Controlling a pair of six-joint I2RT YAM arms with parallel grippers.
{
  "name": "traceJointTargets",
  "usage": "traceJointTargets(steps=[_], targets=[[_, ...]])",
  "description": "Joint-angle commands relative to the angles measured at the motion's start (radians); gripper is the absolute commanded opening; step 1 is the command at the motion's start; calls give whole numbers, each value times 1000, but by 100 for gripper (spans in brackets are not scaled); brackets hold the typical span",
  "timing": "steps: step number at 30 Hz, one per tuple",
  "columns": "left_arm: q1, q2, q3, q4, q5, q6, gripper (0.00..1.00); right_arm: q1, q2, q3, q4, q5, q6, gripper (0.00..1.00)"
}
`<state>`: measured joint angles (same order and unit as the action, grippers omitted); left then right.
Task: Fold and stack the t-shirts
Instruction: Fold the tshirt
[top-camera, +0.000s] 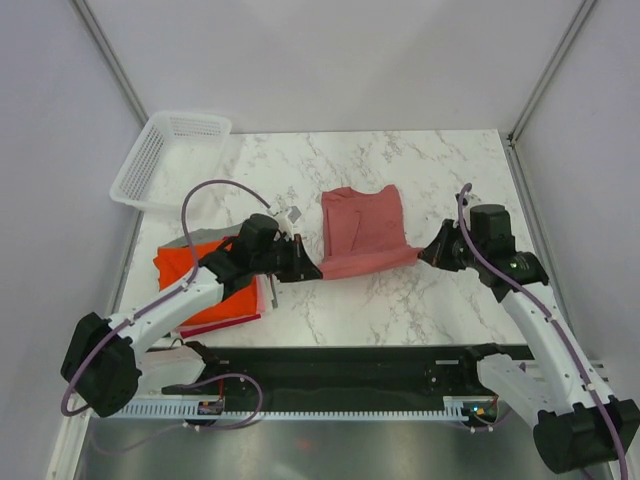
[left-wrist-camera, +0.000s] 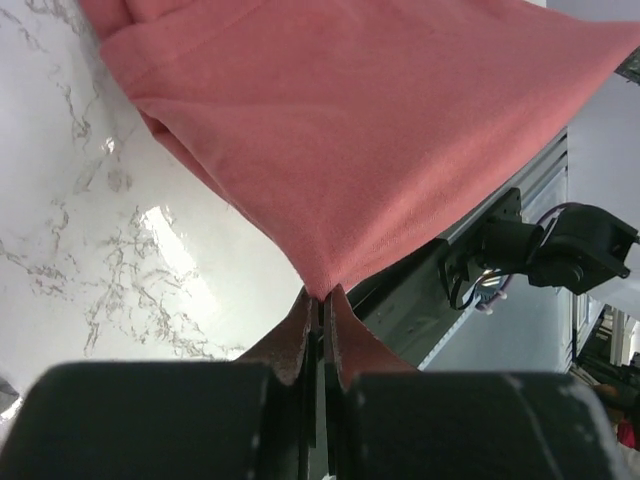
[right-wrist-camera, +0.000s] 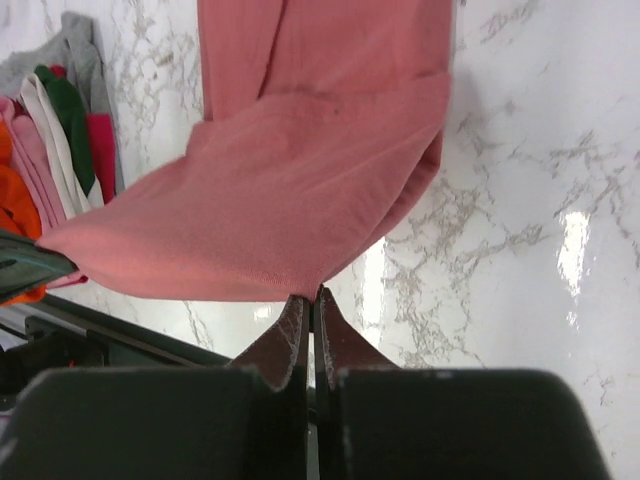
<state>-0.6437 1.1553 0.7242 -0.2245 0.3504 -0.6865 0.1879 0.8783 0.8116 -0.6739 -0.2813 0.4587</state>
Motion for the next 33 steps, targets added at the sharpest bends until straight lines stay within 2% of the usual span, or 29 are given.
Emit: traceJointTargets(steps=[1, 12, 20, 27, 28, 29, 30, 31, 32, 33], targets=[[24, 32, 87, -75, 11, -8, 2, -7, 74, 109, -4, 140, -28, 0], [147, 417, 448, -124, 1, 87, 2, -8, 485, 354, 120, 224, -29, 0], [234, 644, 662, -130, 38, 90, 2, -28, 747, 573, 180, 197, -31, 0], [302, 912, 966, -133, 142, 56, 2, -65, 1060, 803, 208, 159, -2, 0], [306, 952, 1006, -136, 150, 56, 8, -70, 1097, 864, 209, 148, 3, 2], [308, 1016, 1079, -138, 159, 54, 25, -76, 1132, 892, 227, 128, 9, 14], [315, 1047, 1109, -141, 148, 48, 34, -77, 1196, 917, 241, 122, 14, 42], [320, 1069, 1132, -148, 134, 39, 47, -80, 1223, 935, 261, 117, 14, 70], [326, 1083, 1158, -154, 127, 32, 91, -82, 1248, 966, 284, 111, 14, 98], [331, 1099, 1167, -154, 125, 38, 99, -84, 1281, 980, 284, 93, 9, 98]])
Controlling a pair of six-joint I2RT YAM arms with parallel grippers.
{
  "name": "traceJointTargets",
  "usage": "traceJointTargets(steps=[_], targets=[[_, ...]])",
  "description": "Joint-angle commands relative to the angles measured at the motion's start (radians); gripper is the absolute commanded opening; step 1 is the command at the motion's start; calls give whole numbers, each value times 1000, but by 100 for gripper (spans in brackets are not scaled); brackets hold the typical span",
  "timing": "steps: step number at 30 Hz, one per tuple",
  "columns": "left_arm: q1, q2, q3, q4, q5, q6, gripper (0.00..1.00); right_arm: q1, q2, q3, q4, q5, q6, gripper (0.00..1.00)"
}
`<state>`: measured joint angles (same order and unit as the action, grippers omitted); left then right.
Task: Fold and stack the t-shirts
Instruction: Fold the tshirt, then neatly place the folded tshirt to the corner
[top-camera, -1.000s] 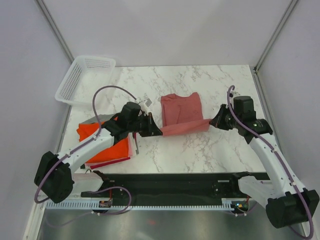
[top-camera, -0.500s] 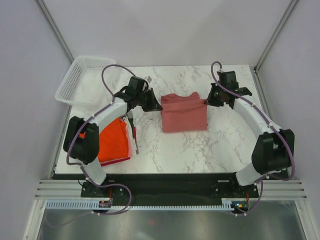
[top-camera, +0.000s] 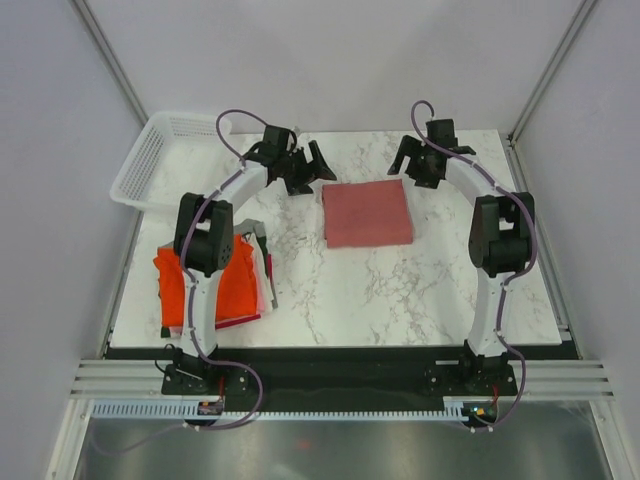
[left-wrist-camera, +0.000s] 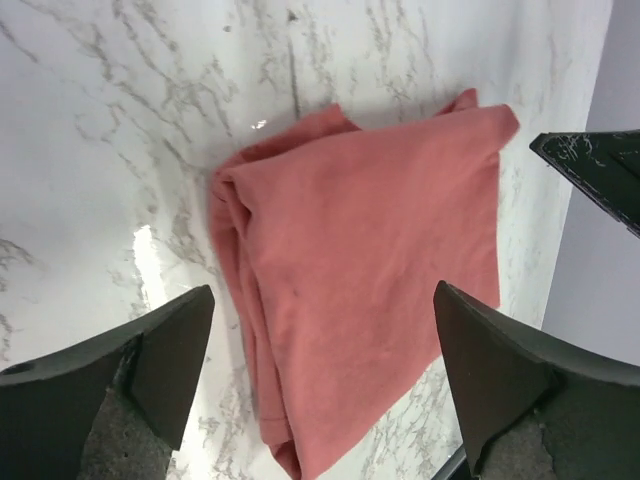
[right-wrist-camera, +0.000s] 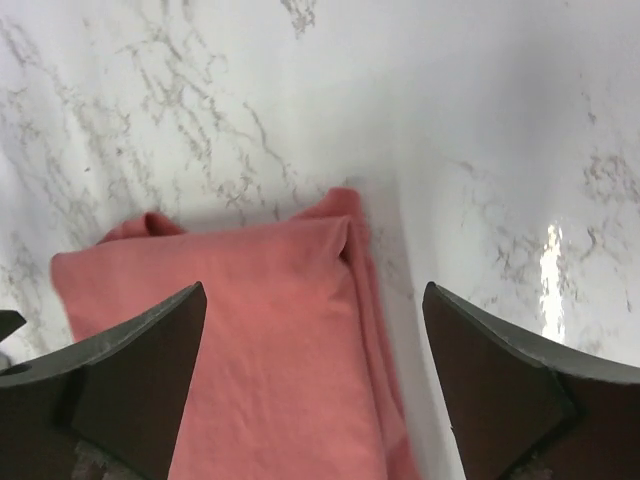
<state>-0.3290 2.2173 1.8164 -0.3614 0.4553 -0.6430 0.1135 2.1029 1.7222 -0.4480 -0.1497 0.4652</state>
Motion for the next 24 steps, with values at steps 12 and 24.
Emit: traceJointTargets(steps=[12, 24], targets=[[12, -5, -29, -27, -66, 62, 97, -58, -11, -158, 255, -125, -14, 88], [-15, 71, 11, -31, -87, 34, 99, -61, 69, -153, 318, -180, 24, 93]])
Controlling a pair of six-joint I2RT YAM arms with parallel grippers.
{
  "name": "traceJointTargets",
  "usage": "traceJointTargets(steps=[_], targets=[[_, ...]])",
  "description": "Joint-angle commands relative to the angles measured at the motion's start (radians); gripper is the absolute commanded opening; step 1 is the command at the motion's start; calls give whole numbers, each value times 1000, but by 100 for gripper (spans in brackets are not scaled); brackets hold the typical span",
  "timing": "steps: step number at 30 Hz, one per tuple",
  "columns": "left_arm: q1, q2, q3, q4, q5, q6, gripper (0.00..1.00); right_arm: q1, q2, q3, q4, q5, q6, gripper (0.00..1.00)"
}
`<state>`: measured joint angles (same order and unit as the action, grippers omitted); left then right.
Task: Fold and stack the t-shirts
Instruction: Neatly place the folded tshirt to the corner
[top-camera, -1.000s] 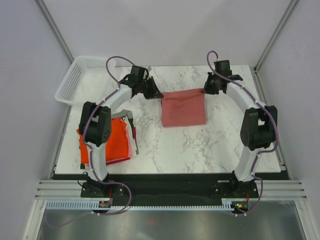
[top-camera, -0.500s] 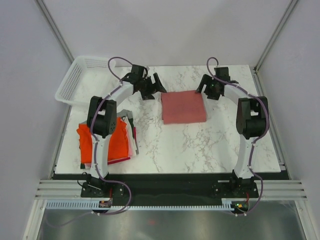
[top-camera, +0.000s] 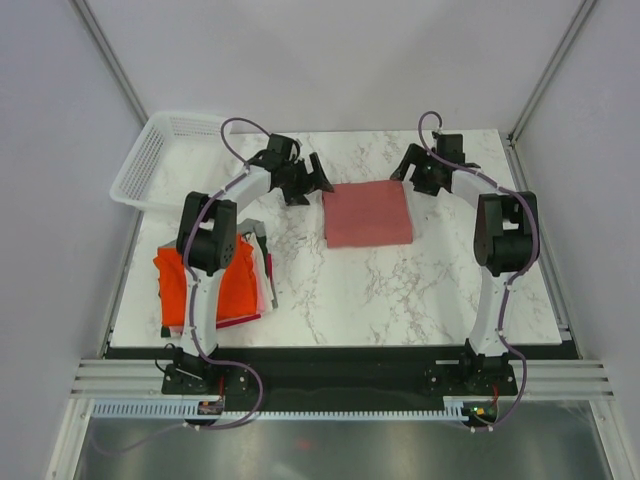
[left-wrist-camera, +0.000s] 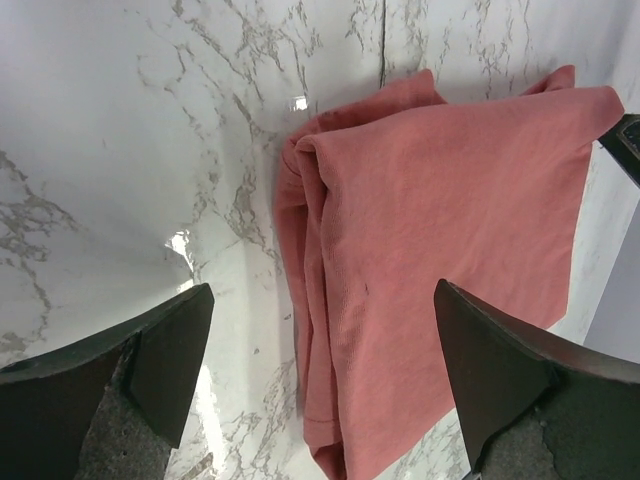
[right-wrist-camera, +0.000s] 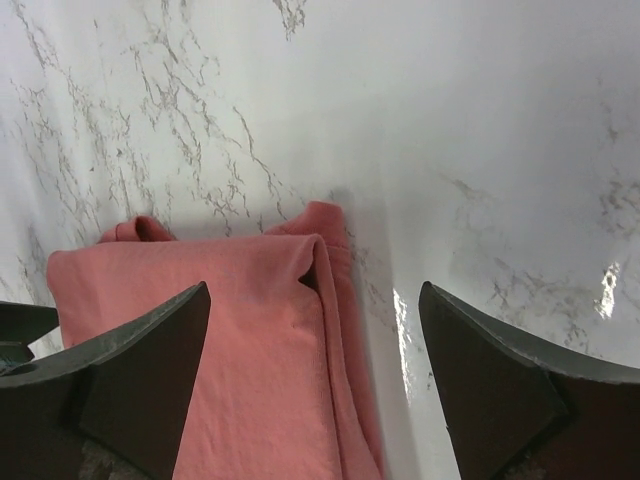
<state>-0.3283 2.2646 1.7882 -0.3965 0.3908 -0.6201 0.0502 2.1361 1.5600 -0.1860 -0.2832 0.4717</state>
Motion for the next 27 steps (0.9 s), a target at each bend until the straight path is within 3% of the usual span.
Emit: traceJointTargets(steps=[1, 6, 10, 18, 27], targets=[[-17, 35, 49, 5, -18, 7, 98, 2, 41, 5, 68, -51, 24, 93], [-25, 73, 62, 33, -16, -21, 97, 2, 80, -14, 112, -108, 56, 87], [-31, 92, 69, 39, -7, -35, 91, 4, 90, -34, 126, -129, 64, 82], [-52, 98, 68, 42, -20, -46, 84, 7, -7, -149, 149, -90, 51, 88], [-69, 148, 112, 42, -47, -86, 72, 46, 62, -84, 91, -21, 42, 78]])
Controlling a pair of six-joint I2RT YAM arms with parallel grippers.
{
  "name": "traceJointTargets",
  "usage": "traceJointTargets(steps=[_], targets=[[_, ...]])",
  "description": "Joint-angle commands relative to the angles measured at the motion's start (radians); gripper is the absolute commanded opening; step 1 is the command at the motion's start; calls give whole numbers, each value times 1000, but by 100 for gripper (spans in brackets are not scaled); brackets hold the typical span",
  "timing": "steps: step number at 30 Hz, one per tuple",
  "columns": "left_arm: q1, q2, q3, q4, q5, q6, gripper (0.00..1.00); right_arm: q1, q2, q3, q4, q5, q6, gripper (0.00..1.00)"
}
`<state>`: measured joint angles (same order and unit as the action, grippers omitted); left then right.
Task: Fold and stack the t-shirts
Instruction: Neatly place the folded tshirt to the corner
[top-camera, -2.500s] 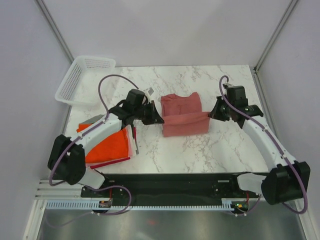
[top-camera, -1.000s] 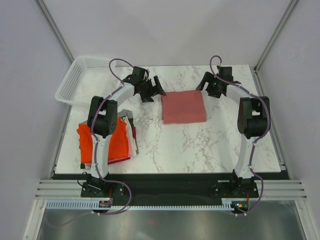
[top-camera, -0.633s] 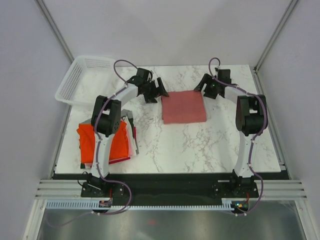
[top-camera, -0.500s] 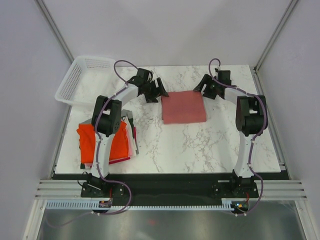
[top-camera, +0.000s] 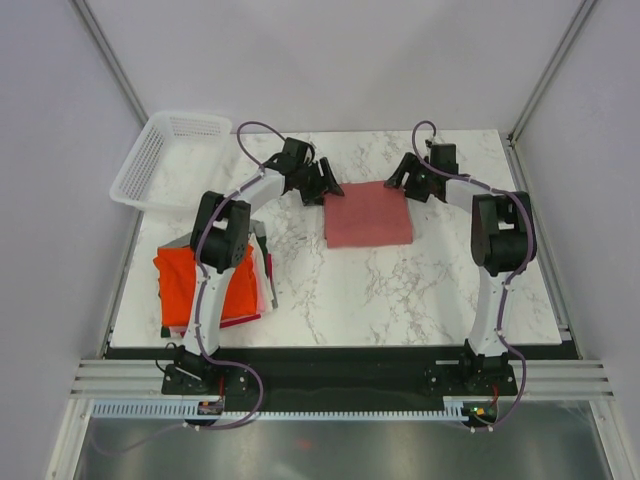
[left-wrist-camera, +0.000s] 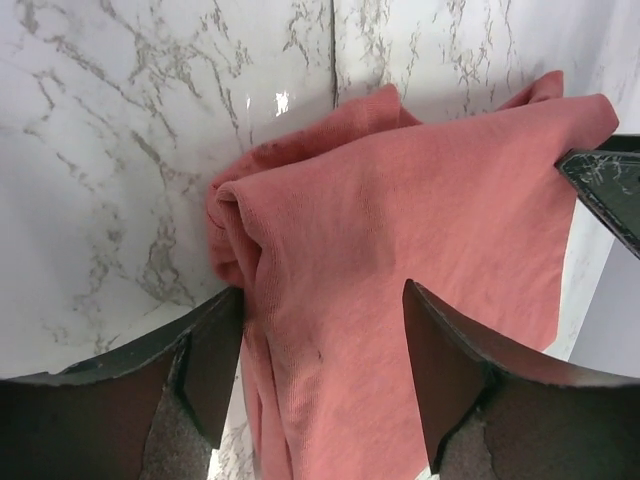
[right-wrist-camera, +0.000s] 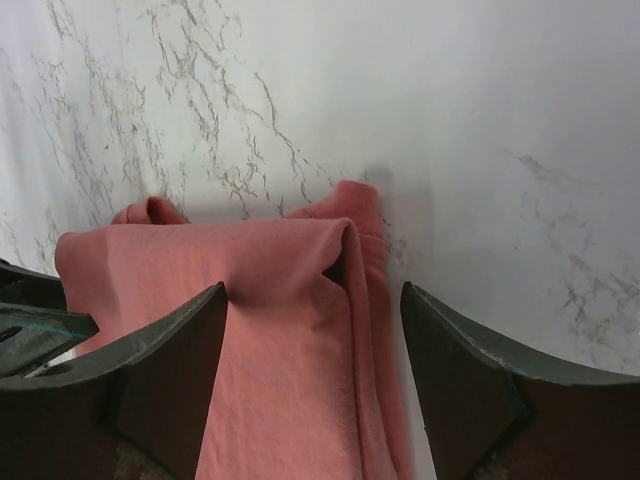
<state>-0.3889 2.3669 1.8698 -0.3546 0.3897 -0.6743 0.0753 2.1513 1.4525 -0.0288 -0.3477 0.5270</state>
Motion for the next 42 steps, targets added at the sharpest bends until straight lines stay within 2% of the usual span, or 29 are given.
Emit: traceJointTargets(steps=[1, 2, 5, 8, 10, 11, 12, 13, 14, 20, 26, 36, 38, 42], targets=[[-8, 49, 40, 2, -51, -34, 70, 27, 57, 25, -71, 46, -12, 77], [-8, 57, 46, 0, -52, -37, 70, 29, 65, 28, -69, 50, -10, 76], [-10, 84, 78, -1, -46, -45, 64, 37, 100, 61, -85, 65, -9, 65], [-8, 115, 121, -12, -26, -44, 47, 49, 142, 138, -115, 75, -9, 49], [-10, 130, 155, -18, -14, -35, 27, 70, 159, 169, -140, 84, -18, 40], [-10, 133, 167, -33, 1, -25, 12, 78, 159, 187, -146, 88, -19, 26], [-10, 132, 193, -44, 0, -16, 2, 83, 154, 187, -148, 92, -22, 20], [-10, 115, 199, -56, -3, 8, 2, 93, 131, 183, -143, 96, -25, 14], [-10, 98, 200, -69, -20, 19, 2, 99, 115, 165, -135, 101, -35, 0], [-10, -117, 68, -76, -54, 62, 2, 130, -89, 2, -48, 81, -24, 0], [-31, -349, -161, -49, -83, 85, 2, 158, -332, -159, 1, 56, -7, 0], [-30, -880, -578, -43, -141, 104, 2, 308, -688, -308, -111, 107, 5, 0], [-30, -1016, -613, -73, -170, 99, 2, 362, -760, -304, -131, 127, 11, 0], [-27, -1208, -641, -245, -248, 110, 2, 473, -852, -285, -203, 147, 30, 0]])
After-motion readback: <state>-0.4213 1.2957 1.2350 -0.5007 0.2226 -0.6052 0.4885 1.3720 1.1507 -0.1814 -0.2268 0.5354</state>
